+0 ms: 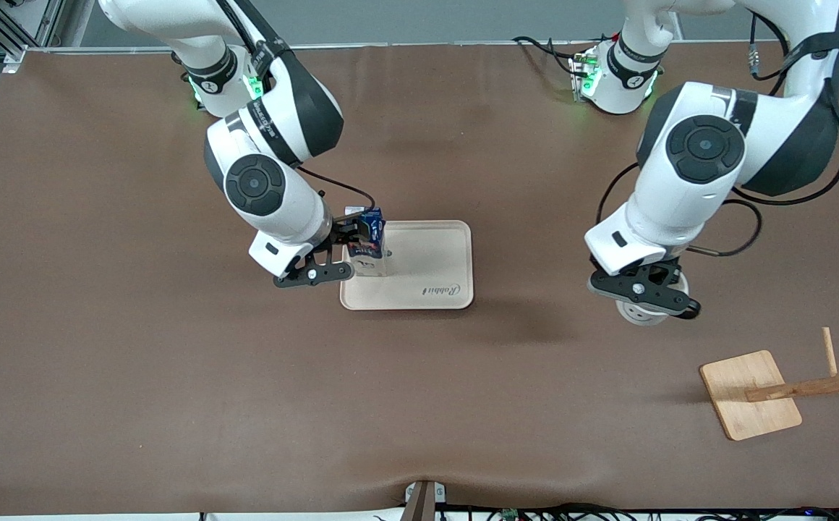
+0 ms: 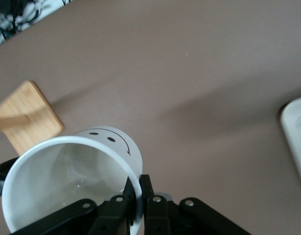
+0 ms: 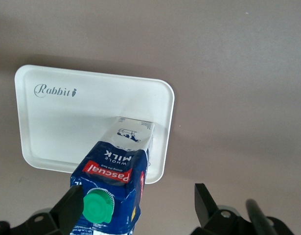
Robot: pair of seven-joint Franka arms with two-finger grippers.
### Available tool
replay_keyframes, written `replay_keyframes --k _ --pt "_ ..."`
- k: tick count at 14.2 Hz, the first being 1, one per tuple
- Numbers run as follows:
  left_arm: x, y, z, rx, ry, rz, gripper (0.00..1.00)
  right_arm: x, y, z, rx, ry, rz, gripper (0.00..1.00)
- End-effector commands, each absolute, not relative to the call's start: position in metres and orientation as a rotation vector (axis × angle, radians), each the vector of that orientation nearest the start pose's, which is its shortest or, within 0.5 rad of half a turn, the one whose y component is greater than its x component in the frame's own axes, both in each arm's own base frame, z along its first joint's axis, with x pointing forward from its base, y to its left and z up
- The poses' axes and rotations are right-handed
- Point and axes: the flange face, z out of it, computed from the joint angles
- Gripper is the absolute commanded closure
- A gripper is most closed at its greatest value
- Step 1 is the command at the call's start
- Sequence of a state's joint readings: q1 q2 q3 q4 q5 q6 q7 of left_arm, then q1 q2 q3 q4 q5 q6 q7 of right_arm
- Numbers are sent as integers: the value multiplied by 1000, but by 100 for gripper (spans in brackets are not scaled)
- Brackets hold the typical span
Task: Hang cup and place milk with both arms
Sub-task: 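Carry the mug toward the wooden stand while the right gripper grasps the milk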
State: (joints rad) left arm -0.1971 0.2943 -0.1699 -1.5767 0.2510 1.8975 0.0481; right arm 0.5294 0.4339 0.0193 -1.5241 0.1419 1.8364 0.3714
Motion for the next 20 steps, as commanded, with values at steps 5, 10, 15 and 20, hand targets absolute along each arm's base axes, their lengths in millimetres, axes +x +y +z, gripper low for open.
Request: replay_keyframes --k 5,10,15,20 --pt "626 -137 487 -2481 1307 87 100 538 406 381 -3034 -249 346 0" --pt "625 -109 511 -2305 1374 132 100 528 412 367 -3071 -269 371 0" --pt "637 -59 519 -2300 1359 52 100 528 407 364 -3107 -287 372 0" --pt "628 -31 510 -2341 1332 -99 100 523 407 352 -3137 -308 383 0"
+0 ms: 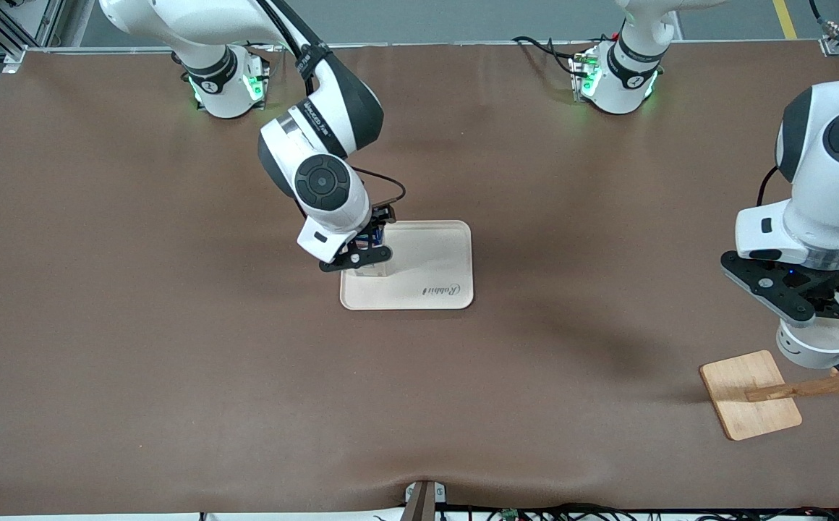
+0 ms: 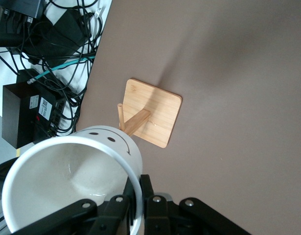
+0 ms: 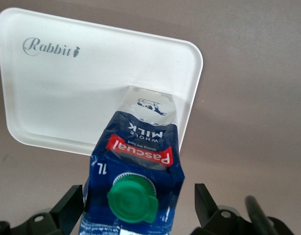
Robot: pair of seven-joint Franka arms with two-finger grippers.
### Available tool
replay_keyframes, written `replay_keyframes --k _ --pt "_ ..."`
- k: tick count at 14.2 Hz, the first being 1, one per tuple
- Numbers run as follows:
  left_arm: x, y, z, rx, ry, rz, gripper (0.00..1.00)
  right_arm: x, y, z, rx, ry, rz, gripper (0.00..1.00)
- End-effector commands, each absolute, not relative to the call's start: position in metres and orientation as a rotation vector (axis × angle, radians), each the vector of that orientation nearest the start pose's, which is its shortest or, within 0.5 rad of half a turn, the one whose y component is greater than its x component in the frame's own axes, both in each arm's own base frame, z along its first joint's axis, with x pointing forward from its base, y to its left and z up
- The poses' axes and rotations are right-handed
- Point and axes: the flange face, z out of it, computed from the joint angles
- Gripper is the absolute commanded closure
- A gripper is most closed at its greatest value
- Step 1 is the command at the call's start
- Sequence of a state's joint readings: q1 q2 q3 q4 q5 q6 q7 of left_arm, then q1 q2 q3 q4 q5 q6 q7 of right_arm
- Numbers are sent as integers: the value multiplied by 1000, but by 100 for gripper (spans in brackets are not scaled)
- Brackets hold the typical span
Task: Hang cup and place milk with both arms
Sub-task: 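Lift the milk carton off the tray with the right gripper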
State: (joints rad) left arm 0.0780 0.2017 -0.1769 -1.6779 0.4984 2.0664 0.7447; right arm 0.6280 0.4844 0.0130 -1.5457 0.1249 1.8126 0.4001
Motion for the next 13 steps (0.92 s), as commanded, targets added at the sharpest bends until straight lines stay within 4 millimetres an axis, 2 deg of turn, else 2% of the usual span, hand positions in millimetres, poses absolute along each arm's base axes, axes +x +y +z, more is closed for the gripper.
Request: replay_keyframes --k 1,4,5,6,8,9,11,12,13 --pt "629 -27 510 -2352 1325 -110 100 522 408 351 -3139 -304 383 0" --pt "633 -32 514 -2328 1334 -190 100 517 416 344 -3148 -290 380 0" --pt "635 -35 516 -2320 1339 -219 100 517 416 342 -3150 -290 381 9" --pt "637 -35 517 -2320 1338 -251 100 517 417 342 -3149 -282 380 45" --pt "642 -36 506 -2340 1345 -267 100 521 415 347 -3148 -266 374 78" --pt "645 -35 504 -2337 1346 -285 100 527 414 357 -3138 -262 348 88" --pt "650 -36 495 -2338 1354 -299 100 538 411 383 -3114 -209 333 95" --pt "652 -36 494 -2336 1353 -311 100 549 402 402 -3086 -120 361 95" --pt "653 -34 493 -2334 1352 -316 100 565 381 422 -3048 -41 409 95"
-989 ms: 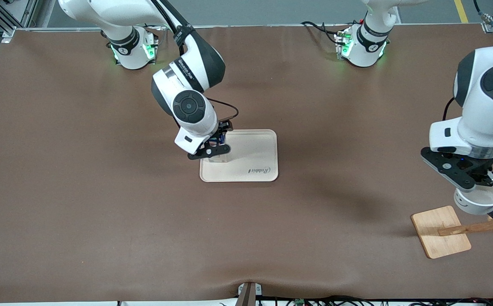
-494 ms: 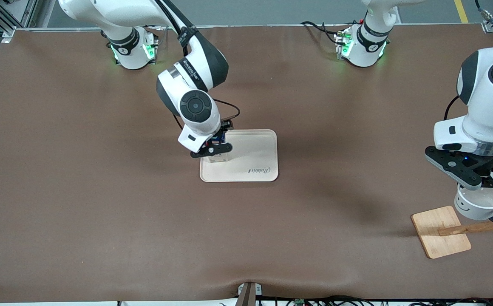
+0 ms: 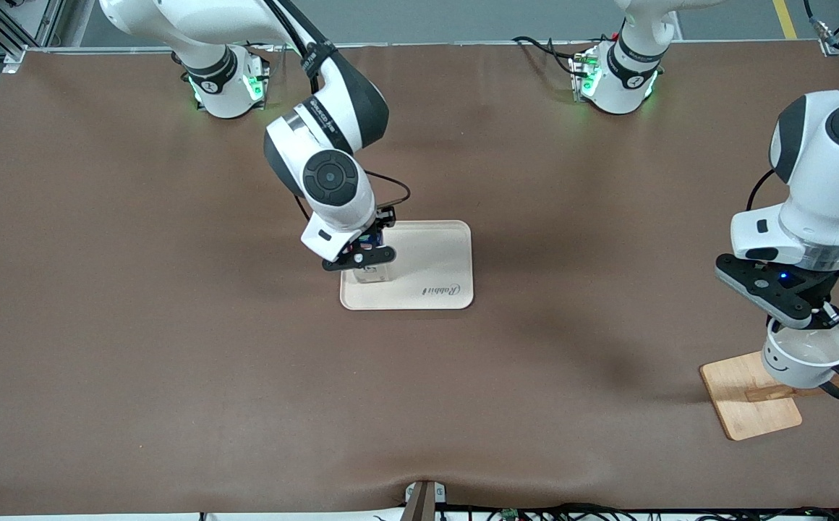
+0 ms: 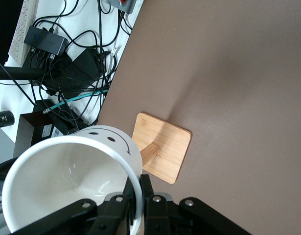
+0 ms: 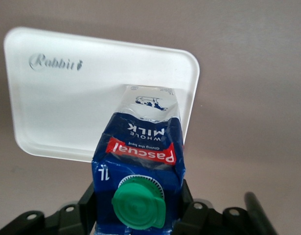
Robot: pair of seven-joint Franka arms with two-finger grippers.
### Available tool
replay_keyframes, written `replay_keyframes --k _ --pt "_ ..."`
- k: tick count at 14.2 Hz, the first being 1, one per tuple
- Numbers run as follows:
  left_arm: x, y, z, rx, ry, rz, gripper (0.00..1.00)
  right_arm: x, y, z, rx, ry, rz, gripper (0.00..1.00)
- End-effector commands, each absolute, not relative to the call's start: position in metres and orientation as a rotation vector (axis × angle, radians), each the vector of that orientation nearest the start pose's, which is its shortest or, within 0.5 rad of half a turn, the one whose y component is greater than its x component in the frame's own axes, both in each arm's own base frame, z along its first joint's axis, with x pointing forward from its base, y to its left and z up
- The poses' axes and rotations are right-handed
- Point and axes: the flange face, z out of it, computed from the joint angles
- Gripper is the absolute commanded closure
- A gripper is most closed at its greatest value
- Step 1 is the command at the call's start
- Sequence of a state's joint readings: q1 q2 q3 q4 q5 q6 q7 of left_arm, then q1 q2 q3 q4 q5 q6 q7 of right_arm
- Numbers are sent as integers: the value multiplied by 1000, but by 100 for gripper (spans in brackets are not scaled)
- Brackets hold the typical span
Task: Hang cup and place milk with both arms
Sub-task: 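Lift the milk carton off the tray with the right gripper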
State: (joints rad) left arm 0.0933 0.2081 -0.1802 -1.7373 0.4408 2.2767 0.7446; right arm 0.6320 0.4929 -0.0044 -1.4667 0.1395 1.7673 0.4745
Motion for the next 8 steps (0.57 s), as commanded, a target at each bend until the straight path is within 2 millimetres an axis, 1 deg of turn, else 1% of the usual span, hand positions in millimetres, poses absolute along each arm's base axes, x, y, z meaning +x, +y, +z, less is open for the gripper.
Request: replay_keyframes --k 1,2,3,4,5,7,8 --pt "654 -20 489 -2350 1330 -306 100 577 361 436 -3029 -3 436 95" --pt "655 -8 487 -2363 1308 -309 100 588 343 450 -3021 26 433 95" --pt "657 -7 483 -2377 1305 -316 100 595 328 461 -3017 51 442 95" --pt "658 -6 477 -2408 1299 -323 100 603 307 475 -3015 92 442 95" --pt "659 -4 475 -2426 1290 -331 100 611 289 481 -3008 118 441 95" --pt "658 4 469 -2445 1277 -326 100 625 247 483 -2990 63 448 95" --pt "657 5 466 -2450 1277 -319 100 631 223 490 -2978 38 441 94"
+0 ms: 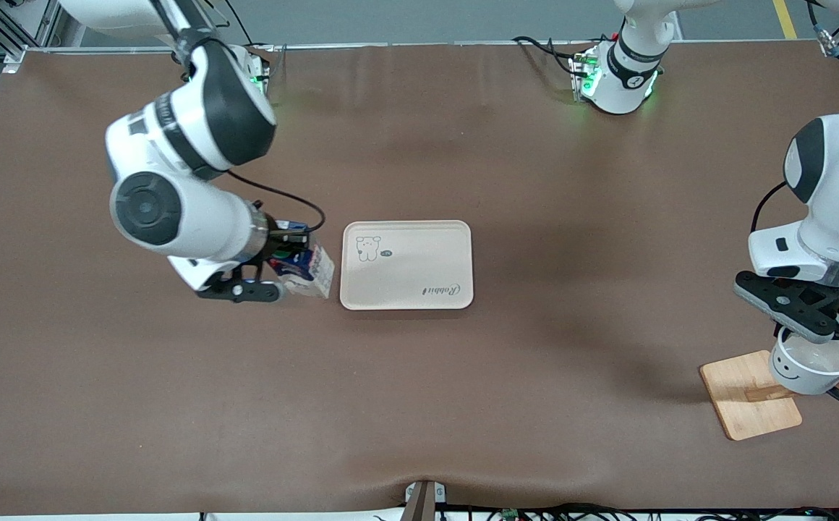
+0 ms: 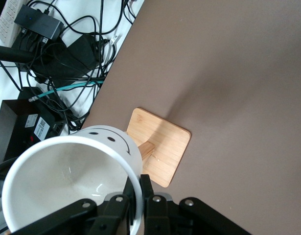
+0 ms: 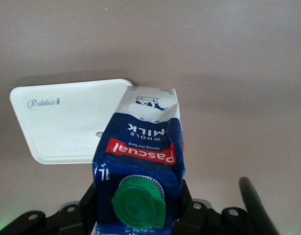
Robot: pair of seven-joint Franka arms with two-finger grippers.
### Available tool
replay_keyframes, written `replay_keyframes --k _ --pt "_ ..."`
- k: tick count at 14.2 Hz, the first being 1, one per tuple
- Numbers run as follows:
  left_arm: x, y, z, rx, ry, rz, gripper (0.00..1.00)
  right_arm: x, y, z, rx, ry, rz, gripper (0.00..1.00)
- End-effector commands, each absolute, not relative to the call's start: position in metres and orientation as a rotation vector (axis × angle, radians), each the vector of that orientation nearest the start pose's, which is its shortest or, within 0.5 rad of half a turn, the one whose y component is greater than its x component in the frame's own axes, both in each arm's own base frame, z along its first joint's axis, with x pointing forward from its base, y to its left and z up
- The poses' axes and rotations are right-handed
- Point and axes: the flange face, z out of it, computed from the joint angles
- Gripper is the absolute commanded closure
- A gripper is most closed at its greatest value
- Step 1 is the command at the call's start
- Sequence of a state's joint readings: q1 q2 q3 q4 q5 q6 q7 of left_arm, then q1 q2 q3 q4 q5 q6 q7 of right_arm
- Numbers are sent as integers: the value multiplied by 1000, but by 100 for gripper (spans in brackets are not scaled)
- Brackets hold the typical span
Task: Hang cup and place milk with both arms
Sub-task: 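Lift the milk carton off the tray with the right gripper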
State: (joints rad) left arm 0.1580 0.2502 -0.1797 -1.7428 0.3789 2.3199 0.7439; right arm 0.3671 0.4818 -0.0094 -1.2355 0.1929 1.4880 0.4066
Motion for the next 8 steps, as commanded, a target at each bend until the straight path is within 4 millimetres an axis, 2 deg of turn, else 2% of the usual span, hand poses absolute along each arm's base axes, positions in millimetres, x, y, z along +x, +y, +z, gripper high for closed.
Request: replay_keyframes --k 1,3,4,6,7,8 --pt "655 4 463 -2456 1279 -313 100 638 194 497 -2964 9 417 94" --pt "652 10 462 -2460 1271 -304 100 645 139 494 -2934 -83 453 90" --pt "651 20 462 -2464 1261 -298 100 647 116 493 -2930 -45 467 90" --pt "652 22 466 -2433 1304 -296 100 645 85 485 -2964 -2 511 89" --pt "652 24 467 -2429 1307 -295 100 644 64 473 -3009 20 551 88" --pt "651 28 469 -2428 1303 -295 100 642 56 465 -3042 14 578 88"
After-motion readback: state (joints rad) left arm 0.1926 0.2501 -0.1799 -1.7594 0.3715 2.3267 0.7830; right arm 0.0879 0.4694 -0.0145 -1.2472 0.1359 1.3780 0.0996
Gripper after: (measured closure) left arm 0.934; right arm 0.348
